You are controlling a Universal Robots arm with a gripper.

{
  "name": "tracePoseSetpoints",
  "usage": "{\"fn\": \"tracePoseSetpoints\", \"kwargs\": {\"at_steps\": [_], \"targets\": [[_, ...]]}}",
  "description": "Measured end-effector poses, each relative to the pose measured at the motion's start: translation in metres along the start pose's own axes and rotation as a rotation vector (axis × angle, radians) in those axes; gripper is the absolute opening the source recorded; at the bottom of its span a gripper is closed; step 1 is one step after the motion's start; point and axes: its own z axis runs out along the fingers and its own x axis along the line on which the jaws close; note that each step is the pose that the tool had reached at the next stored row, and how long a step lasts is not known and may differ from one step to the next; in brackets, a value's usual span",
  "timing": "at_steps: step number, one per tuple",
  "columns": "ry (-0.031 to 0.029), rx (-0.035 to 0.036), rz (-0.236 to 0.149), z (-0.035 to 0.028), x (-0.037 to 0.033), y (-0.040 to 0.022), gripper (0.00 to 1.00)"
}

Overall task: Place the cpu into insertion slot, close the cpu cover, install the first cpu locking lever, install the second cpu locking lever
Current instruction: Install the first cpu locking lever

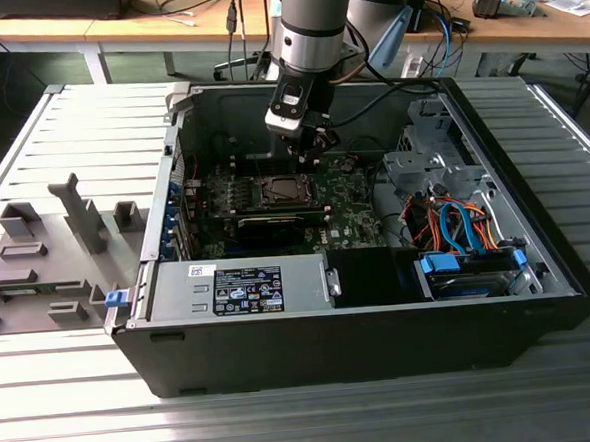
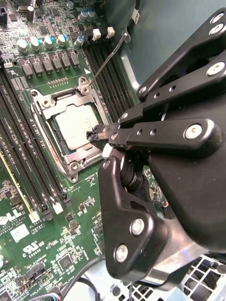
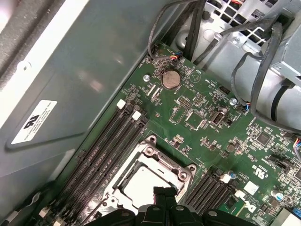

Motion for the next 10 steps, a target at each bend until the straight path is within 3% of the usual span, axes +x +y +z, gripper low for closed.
{"fn": "tracePoseSetpoints", "kwargs": {"at_steps": [10], "targets": [[-0.0006, 0.0004, -0.015, 0.0, 0.0, 0.0, 0.11]]}}
